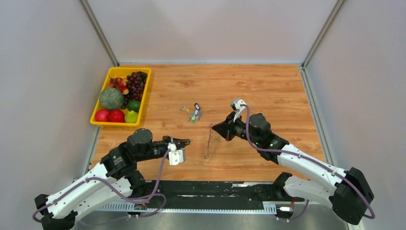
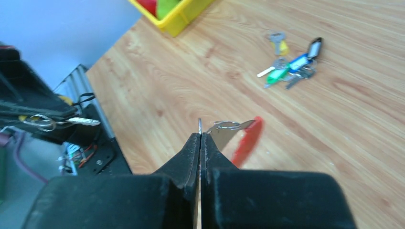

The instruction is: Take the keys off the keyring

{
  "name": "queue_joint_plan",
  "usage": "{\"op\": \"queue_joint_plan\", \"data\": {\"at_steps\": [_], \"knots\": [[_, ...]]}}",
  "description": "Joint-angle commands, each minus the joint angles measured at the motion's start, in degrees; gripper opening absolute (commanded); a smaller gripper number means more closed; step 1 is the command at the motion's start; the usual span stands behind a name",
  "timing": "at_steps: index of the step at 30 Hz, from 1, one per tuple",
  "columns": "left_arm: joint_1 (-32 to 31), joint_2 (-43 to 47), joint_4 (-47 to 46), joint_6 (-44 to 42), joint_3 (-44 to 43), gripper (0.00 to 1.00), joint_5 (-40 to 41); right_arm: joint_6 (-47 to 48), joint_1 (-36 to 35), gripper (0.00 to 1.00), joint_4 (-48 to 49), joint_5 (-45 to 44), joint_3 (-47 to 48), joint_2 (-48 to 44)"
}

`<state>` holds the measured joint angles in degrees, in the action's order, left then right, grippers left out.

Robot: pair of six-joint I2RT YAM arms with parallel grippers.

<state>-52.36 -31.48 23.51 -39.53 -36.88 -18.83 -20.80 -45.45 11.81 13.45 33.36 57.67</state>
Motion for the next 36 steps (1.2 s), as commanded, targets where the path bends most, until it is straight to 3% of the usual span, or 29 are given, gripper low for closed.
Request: {"op": "queue_joint_plan", "data": {"at_steps": [1,6,9,11,16,25,28,32,34,35,36], "knots": [[0.23,-4.15,-4.05,6.30,-0.49,0.00,3.12,1.73,3.45,0.00,-1.50,-3.43,2.04,-0.56],[0.15,-16.06,-3.94,20.03,-6.33,0.00,11.17,3.27,6.69,0.00,-3.73,-3.55,2.15,-1.70],[0.54,-23.63,-2.81,31.14,-12.52,0.00,20.30,5.07,8.28,0.00,-7.14,-4.97,3.63,-1.93],[2.17,-29.24,-2.07,36.33,-15.85,0.00,21.55,6.51,9.05,0.00,-10.31,-6.27,4.88,-2.56],[10.61,-42.17,-7.20,46.43,-19.08,0.00,15.68,9.00,10.81,0.00,-17.22,-8.95,5.79,-7.97],[22.21,-62.94,-15.66,54.74,-24.89,0.04,7.50,10.17,12.58,0.00,-22.55,-6.58,7.70,-10.19],[24.35,-66.74,-17.85,56.31,-26.54,0.18,5.19,10.29,12.64,0.00,-23.89,-6.25,8.38,-9.49],[24.80,-67.23,-17.47,56.00,-27.87,0.44,6.01,10.22,13.08,0.00,-28.67,-6.22,10.85,-7.17],[24.85,-65.89,-16.98,55.64,-27.27,0.71,5.99,10.25,13.17,0.00,-30.74,-5.98,11.75,-6.02],[24.89,-64.18,-16.91,55.51,-26.88,0.93,5.99,10.25,13.20,0.01,-31.36,-5.67,11.86,-5.58],[24.86,-63.11,-17.00,55.47,-25.57,0.96,6.04,10.25,13.20,0.02,-31.48,-5.36,11.83,-4.83]]}}
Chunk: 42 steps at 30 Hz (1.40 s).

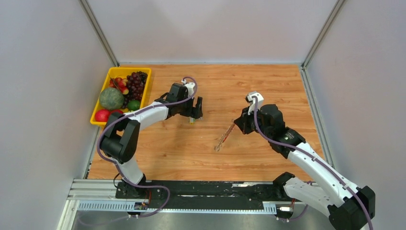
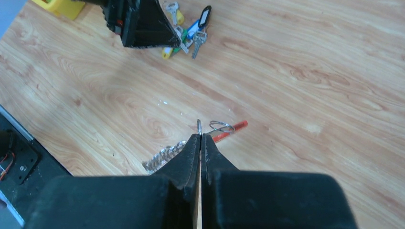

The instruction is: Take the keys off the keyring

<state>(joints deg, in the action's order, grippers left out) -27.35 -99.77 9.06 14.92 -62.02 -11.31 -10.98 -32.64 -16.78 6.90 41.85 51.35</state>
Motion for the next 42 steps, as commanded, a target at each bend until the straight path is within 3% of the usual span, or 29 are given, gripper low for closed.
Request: {"op": "queue_joint_plan", "data": {"at_steps": [1,11,12,14,15,18,25,28,29,35,42], "knots": [[-0.15,7.81,-2.88,1.15,0.25,0.99,-1.41,0.44,0.37,0.02,-2.84,1.34,3.26,2.32],[-0.10,28.53,1.30,5.44,10.11,1.00,2.96,0.18,2.05,0.00,5.87,-3.67,9.01,22.76],[-0.09,30.94,1.07,5.90,10.84,1.00,3.33,0.22,2.53,0.04,6.57,-3.75,10.59,25.32],[-0.14,35.14,0.07,7.75,13.62,1.00,5.11,-0.62,3.51,0.40,6.88,-4.67,13.88,29.65],[-0.11,36.56,-0.23,9.60,15.51,1.00,6.38,-1.95,3.65,0.51,6.85,-6.59,15.31,30.83],[-0.11,43.65,-0.22,12.68,18.08,1.00,8.31,-4.42,3.72,0.64,7.15,-12.18,16.75,30.39],[-0.15,51.39,13.18,12.67,13.64,1.00,21.08,-5.79,3.68,0.79,7.35,-21.19,12.91,18.34],[-0.13,54.05,19.81,12.13,11.08,1.00,27.03,-5.64,3.72,0.98,7.27,-22.26,9.25,9.62],[-0.14,54.67,21.58,11.79,10.20,1.00,29.74,-5.20,3.68,1.00,7.24,-21.43,7.83,6.26],[-0.09,61.87,22.18,8.12,12.12,1.00,34.82,-4.70,3.68,1.00,1.99,-24.60,2.12,-10.36],[-0.09,69.39,18.10,4.37,21.84,1.00,30.37,-4.38,3.73,1.00,-1.73,-28.86,-6.42,-26.44]]}}
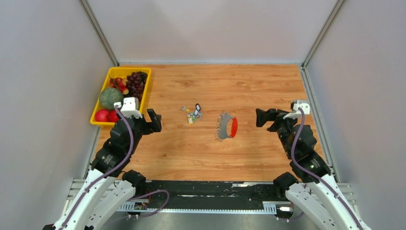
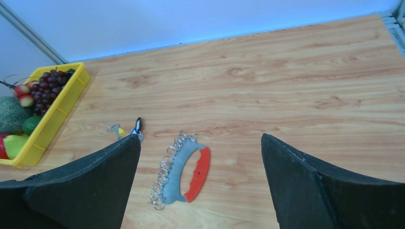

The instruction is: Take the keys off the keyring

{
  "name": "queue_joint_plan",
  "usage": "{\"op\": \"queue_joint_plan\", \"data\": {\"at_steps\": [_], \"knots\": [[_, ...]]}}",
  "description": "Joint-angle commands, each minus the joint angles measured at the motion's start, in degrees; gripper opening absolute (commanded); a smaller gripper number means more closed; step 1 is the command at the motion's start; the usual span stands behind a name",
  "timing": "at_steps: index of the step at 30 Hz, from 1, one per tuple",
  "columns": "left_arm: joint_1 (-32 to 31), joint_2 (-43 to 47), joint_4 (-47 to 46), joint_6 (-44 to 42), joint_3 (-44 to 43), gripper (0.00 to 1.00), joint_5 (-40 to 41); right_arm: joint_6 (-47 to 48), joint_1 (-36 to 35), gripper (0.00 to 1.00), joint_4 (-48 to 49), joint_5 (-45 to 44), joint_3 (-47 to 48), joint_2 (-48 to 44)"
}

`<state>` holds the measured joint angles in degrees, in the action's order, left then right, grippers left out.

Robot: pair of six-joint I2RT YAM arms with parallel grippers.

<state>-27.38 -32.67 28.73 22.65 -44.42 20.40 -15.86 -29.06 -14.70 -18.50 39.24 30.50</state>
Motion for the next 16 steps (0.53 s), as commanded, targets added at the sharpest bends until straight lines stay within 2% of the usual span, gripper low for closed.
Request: {"op": "queue_joint_plan", "data": {"at_steps": [1,5,16], "knots": [[-0.10,3.19,-1.62,-3.37,4.56,1.00,-1.47,0.12,0.10,1.00,-3.78,-3.13,-4.91,-7.24],[-0.14,4.30,-2.31,-3.02,5.31,1.00,-2.05,0.07,0.13,1.00,-3.61,-3.02,-5.64,-10.13],[-0.10,3.58,-2.29,-2.78,5.62,1.00,-2.02,0.30,0.14,1.00,-4.11,-2.40,-5.25,-8.03]]}}
